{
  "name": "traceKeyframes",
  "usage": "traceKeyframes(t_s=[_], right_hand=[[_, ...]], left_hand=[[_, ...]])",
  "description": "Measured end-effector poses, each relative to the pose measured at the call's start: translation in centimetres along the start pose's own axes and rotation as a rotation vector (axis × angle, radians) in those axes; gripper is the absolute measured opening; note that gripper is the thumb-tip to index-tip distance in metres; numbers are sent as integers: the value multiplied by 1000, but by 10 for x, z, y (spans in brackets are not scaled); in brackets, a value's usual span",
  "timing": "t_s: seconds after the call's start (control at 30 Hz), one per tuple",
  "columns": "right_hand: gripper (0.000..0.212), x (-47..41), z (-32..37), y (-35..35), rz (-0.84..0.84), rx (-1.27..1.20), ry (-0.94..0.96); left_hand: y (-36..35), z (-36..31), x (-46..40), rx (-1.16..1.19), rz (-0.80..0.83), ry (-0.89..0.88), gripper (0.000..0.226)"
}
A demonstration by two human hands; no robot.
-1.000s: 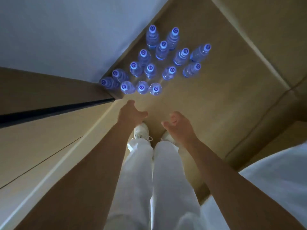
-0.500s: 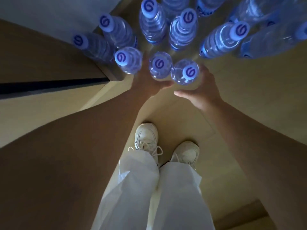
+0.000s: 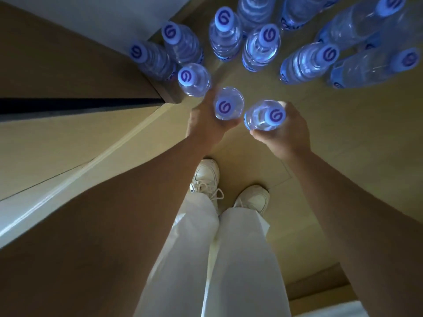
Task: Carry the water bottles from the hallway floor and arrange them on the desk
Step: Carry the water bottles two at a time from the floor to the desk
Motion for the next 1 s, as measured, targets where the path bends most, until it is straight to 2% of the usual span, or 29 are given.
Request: traceKeyframes(t_s=[0.17, 0.27, 0.4, 0.47, 0.6, 0.73, 0.83, 1.0], right_hand=[[66, 85, 35, 63, -21, -7, 85], [60, 143, 64, 111, -50, -27, 168], [59, 215, 105, 162, -27, -6, 303], [60, 250, 128, 186, -56, -3, 411], [55, 317, 175, 239, -45, 43, 567], [44, 388, 235, 288, 11, 22, 728], [60, 449, 284, 304, 67, 97, 903], [65, 553, 355, 301, 30, 156, 1106]], left_hand=[[44, -41, 96, -5, -95, 22, 50], [77, -71, 158, 11, -125, 62, 51], [122, -122, 238, 101, -167, 16, 44], [143, -144, 276, 98, -197, 11, 49], [198, -195, 359, 220, -412, -51, 54], [250, -251, 453, 348, -568, -193, 47], [287, -273, 520, 382, -675, -295, 42], [350, -260, 623, 399, -866, -333, 41]])
Point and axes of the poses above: each hand's wrist, its own x-axis away from the middle knuckle, its own y-axis out of the back of the hand, z = x × y, the point moved 7 cm from there along -x, towards the middle knuckle, and after that the axes turned 12 degrees about x, right-handed, at the moved point
